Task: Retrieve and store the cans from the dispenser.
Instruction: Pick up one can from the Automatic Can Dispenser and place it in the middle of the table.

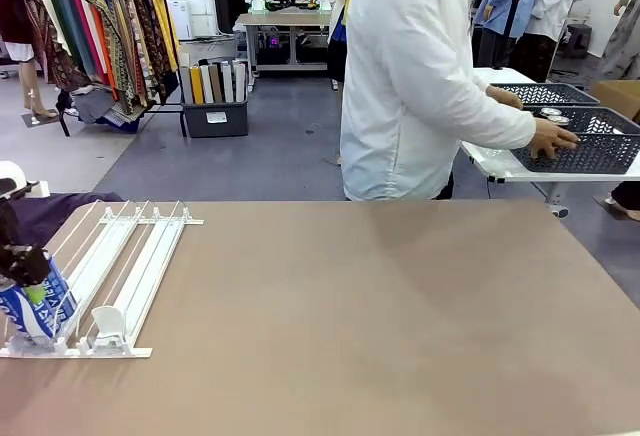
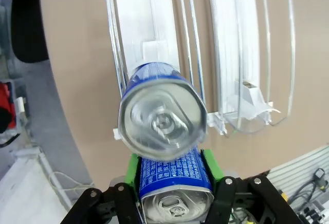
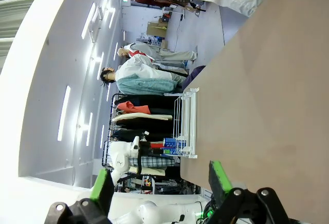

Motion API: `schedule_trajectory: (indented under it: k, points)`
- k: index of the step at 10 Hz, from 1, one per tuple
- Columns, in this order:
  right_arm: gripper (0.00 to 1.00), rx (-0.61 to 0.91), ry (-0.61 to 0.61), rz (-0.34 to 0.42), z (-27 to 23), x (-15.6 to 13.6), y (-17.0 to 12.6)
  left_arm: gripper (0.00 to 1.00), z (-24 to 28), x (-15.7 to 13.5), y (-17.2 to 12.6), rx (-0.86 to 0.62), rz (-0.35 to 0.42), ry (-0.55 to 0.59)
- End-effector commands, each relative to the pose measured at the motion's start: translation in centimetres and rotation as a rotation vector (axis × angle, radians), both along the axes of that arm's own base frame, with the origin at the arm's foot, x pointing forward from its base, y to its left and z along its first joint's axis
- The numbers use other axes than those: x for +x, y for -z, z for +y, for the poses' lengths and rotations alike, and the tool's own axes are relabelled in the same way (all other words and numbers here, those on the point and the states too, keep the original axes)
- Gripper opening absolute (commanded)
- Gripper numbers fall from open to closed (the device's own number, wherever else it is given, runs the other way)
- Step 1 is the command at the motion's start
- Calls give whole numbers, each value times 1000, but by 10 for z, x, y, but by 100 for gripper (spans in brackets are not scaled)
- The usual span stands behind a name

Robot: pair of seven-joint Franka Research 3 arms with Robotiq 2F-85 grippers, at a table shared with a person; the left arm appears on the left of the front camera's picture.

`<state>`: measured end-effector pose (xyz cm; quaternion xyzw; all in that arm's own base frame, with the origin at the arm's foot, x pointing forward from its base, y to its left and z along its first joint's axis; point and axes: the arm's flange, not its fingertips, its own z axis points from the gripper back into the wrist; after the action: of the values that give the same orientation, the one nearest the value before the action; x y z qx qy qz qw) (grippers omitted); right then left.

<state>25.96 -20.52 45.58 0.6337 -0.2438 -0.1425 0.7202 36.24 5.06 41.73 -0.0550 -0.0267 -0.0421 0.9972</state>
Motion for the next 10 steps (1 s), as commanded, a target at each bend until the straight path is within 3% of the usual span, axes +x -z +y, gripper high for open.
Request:
schedule_trajectory:
  k: [1, 5, 6, 8, 10]
  points:
    - [100, -1, -7, -4, 0, -2, -2, 0, -17, -44, -39, 52, -74, -61]
    - [100, -1, -7, -4, 0, -2, -2, 0, -25, -79, -130, 96, -185, 5]
    - [100, -1, -7, -4, 0, -2, -2, 0, -19, -88, -146, 75, -229, -23]
    - [100, -1, -7, -4, 0, -2, -2, 0, -7, -98, -152, -13, -263, -35]
    - [100, -1, -7, -4, 0, -2, -2, 0, -24, -94, -150, 63, -231, -16]
